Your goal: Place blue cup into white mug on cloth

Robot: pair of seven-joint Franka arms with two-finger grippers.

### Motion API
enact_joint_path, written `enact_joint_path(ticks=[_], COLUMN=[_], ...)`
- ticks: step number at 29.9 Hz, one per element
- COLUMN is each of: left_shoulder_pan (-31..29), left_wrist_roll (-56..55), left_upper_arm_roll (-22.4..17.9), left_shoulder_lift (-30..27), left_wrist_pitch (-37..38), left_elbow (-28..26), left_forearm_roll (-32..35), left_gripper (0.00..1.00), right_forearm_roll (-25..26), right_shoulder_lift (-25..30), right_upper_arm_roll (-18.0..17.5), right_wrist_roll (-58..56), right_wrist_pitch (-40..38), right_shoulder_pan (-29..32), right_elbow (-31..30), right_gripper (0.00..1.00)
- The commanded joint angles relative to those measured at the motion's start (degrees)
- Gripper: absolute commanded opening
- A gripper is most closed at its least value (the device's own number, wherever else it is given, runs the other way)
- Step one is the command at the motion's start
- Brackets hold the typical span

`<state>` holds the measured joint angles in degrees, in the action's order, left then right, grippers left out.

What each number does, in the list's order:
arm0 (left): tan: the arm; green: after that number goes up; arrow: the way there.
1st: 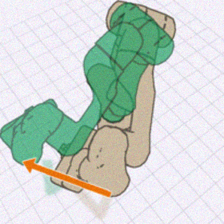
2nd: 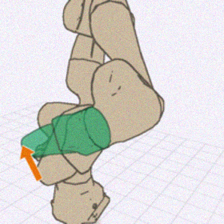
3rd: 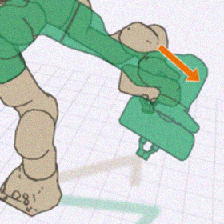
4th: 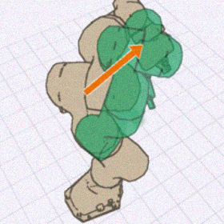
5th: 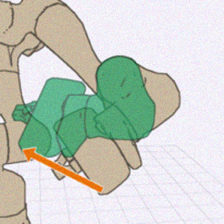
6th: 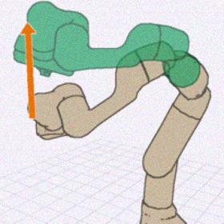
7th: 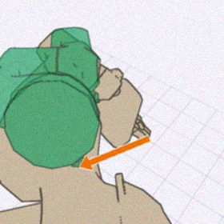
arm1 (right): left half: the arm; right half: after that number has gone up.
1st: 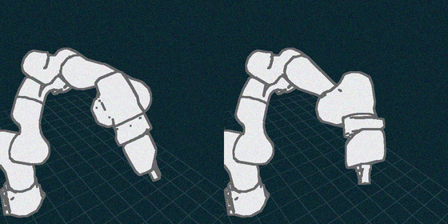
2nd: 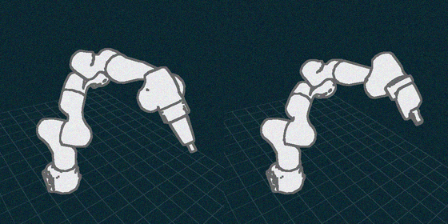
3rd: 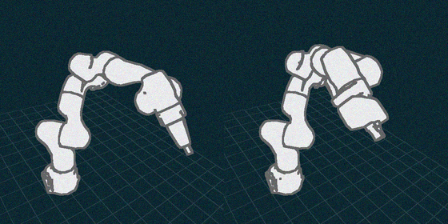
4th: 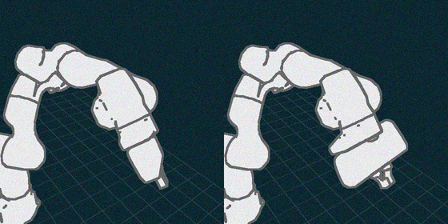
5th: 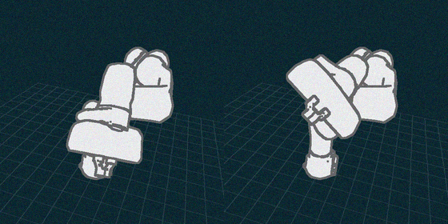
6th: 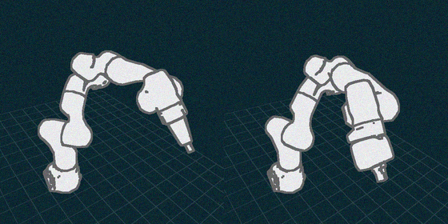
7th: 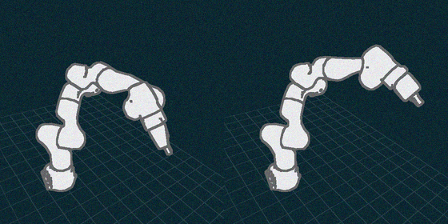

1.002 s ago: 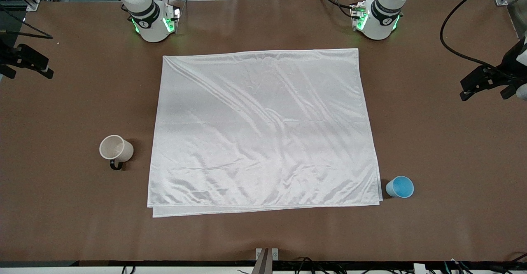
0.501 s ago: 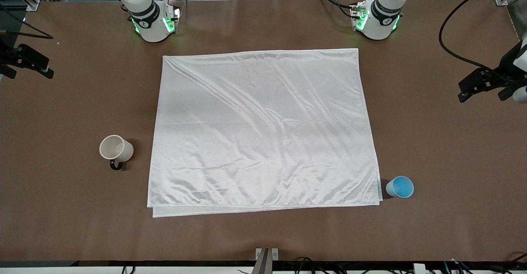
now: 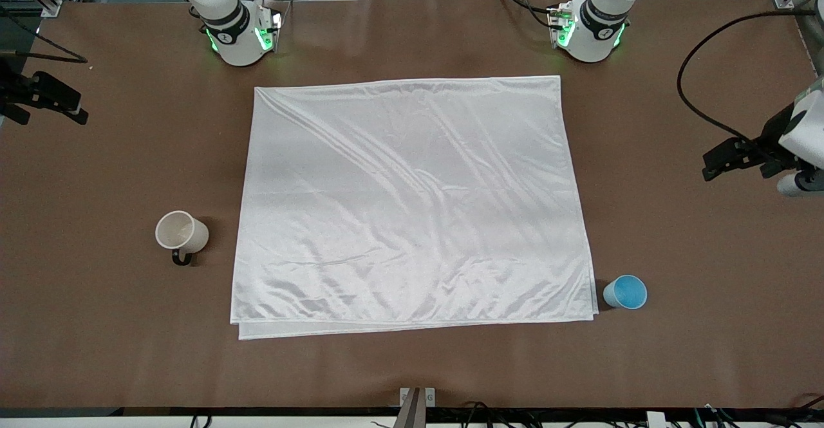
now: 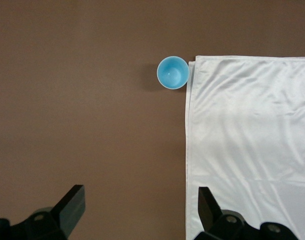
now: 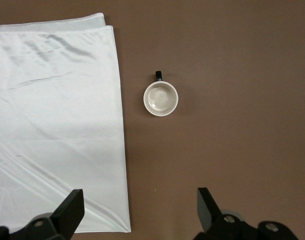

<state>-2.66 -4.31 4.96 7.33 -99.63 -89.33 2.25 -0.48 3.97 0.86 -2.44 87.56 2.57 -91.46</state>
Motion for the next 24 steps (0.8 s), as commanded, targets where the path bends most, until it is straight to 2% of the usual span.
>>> enact_joint_path(ticks=[1,24], left_shoulder_pan=[-1.03,-1.65], left_wrist_roll=[0.62,0.27], left_upper_arm_roll=[0.05,0.05], left_shoulder_lift=[4.17,22.45], left_wrist_pitch=[-3.02,-22.26], left_elbow=[0.47,0.56], left_forearm_roll=[-0.93,-0.67], left_gripper=[1.00,1.00], right_forearm_roll=[-0.31,0.22], right_shoulder_lift=[0.16,-3.01], right_upper_arm_roll=[-0.33,-0.07], right_wrist_roll=[0.51,0.25], right_wrist_pitch=[0.51,2.79], right_shoulder_pan=[0.59,1.20], right_elbow=[-0.65,-1.00], right_gripper=[1.00,1.00])
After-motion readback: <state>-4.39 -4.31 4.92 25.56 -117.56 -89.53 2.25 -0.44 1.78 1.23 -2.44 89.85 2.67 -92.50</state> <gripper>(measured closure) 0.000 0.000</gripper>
